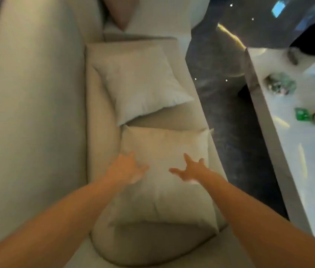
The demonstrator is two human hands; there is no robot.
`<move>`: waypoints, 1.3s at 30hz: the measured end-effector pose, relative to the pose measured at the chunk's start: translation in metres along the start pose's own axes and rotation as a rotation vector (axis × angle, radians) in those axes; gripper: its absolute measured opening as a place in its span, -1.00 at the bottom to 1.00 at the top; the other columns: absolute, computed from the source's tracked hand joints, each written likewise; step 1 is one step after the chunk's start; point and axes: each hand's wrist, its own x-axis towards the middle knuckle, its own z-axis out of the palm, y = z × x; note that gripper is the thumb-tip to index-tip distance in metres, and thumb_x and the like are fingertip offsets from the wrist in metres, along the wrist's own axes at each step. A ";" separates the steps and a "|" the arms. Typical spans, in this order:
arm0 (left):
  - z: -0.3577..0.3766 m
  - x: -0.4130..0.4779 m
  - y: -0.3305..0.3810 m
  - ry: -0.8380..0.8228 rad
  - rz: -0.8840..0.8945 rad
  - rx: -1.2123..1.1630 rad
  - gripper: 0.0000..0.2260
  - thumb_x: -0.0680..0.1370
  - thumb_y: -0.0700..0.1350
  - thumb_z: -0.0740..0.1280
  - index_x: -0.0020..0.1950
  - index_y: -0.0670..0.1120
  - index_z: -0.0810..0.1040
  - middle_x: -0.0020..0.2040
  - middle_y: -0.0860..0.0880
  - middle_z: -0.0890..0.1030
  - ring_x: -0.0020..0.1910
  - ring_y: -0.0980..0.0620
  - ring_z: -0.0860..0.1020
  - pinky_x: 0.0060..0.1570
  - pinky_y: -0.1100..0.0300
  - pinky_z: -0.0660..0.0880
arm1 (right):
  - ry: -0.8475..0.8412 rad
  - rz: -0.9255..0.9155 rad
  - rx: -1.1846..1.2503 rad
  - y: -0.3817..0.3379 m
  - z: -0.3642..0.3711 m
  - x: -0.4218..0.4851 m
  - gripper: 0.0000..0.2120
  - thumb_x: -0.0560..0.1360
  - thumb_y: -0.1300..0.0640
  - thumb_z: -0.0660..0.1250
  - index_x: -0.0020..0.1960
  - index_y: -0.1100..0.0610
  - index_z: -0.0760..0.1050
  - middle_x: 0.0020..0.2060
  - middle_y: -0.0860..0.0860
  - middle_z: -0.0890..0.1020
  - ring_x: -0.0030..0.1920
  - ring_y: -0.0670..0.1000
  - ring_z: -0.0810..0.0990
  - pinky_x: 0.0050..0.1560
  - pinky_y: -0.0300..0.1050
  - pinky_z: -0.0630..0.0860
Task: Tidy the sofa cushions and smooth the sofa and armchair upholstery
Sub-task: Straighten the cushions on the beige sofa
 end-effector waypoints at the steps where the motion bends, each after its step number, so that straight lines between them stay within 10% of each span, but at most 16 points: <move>1: 0.017 0.018 -0.001 0.028 -0.040 -0.047 -0.19 0.41 0.44 0.23 0.51 0.01 0.18 0.49 -0.23 0.29 0.41 -0.31 0.34 0.35 -0.15 0.36 | 0.043 0.051 0.075 0.008 0.019 0.020 -0.07 0.43 -0.48 0.15 0.58 -0.17 -0.25 0.58 0.23 -0.25 0.57 0.34 -0.13 0.50 0.40 -0.02; 8: 0.076 0.114 -0.021 0.234 0.029 -0.236 0.04 0.11 0.63 0.18 0.46 0.27 -0.13 0.47 -0.26 0.13 0.30 -0.40 0.32 0.28 -0.24 0.33 | 0.682 0.134 0.329 0.015 0.091 0.103 -0.29 0.22 -0.66 -0.03 0.23 -0.68 -0.36 0.58 0.05 -0.17 0.46 0.46 0.06 0.33 0.61 -0.08; 16: 0.013 0.032 -0.004 0.217 0.094 -0.252 -0.19 0.34 0.32 0.44 0.46 0.10 0.16 0.32 -0.19 0.22 0.22 -0.30 0.38 0.22 -0.15 0.43 | 0.440 0.110 0.430 0.010 0.068 0.061 -0.27 0.29 -0.55 0.12 0.36 -0.58 -0.15 0.56 0.07 -0.04 0.44 0.39 0.18 0.42 0.39 0.17; 22: -0.081 -0.058 -0.040 0.253 0.129 0.117 -0.22 0.41 0.27 0.39 0.48 0.06 0.08 0.22 -0.02 0.07 0.16 -0.25 0.40 0.12 -0.11 0.48 | 0.133 -0.229 0.829 -0.049 0.090 0.037 -0.47 0.59 -0.21 0.15 0.53 -0.15 0.20 0.54 -0.02 0.27 0.53 0.07 0.22 0.54 0.08 0.13; 32: -0.129 -0.096 -0.092 0.154 -0.073 0.326 -0.41 0.42 0.19 0.44 0.28 0.00 0.22 0.16 -0.13 0.19 0.02 -0.34 0.49 0.02 -0.11 0.50 | -0.134 -0.323 0.524 -0.138 0.158 0.040 -0.54 0.67 -0.11 -0.05 0.56 -0.20 0.03 0.61 -0.03 -0.16 0.59 0.20 -0.17 0.56 0.18 -0.22; 39: -0.162 -0.038 -0.033 0.178 0.061 0.609 -0.58 0.50 0.24 0.25 0.21 -0.01 0.47 0.25 -0.15 0.44 0.23 -0.23 0.45 0.13 -0.04 0.45 | -0.150 -0.224 0.665 -0.138 0.102 0.040 -0.41 0.61 -0.16 0.15 0.57 0.03 0.17 0.54 0.11 0.28 0.50 0.12 0.29 0.38 -0.14 0.27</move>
